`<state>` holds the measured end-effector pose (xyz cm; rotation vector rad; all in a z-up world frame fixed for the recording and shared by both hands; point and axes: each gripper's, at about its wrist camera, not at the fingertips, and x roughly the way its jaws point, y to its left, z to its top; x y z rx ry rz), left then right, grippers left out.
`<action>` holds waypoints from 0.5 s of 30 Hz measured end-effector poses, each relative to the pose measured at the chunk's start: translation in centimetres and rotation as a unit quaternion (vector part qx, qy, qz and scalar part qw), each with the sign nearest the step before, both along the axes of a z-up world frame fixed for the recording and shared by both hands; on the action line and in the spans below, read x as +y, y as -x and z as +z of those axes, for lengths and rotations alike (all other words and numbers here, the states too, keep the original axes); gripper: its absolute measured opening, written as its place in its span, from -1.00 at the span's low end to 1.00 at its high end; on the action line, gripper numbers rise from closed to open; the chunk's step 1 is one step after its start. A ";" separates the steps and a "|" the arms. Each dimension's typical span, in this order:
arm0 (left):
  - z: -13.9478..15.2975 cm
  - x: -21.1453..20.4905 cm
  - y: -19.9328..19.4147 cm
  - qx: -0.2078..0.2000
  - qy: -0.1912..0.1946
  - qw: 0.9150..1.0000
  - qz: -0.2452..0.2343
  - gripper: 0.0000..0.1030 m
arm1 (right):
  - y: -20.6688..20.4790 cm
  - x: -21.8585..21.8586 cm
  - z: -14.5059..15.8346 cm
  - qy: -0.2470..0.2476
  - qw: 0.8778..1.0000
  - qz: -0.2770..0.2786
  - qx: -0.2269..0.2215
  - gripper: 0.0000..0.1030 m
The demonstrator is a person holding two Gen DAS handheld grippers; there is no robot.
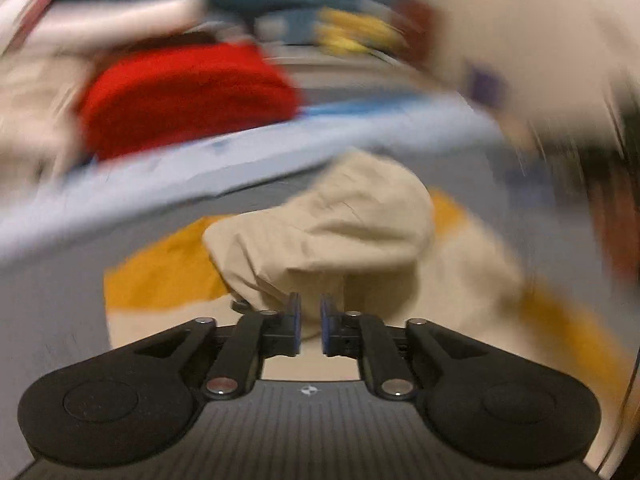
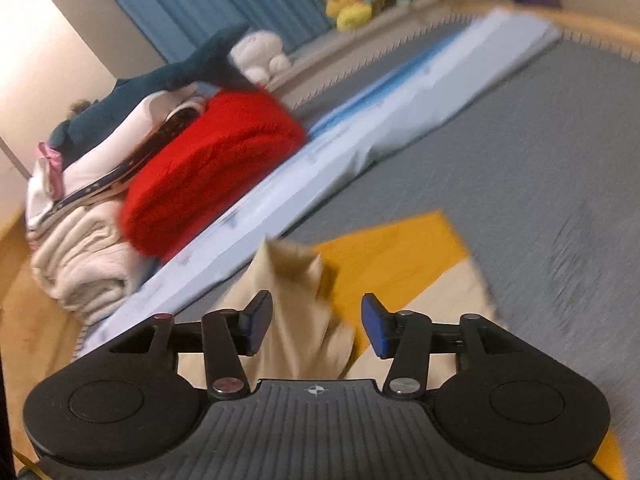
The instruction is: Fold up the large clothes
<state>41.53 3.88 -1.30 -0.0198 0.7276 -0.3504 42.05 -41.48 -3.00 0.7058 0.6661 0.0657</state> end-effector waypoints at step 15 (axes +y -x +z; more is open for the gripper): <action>-12.8 6.4 -9.6 0.278 0.455 0.815 0.229 0.56 | -5.0 4.7 -3.9 -0.121 0.992 0.036 0.030 0.17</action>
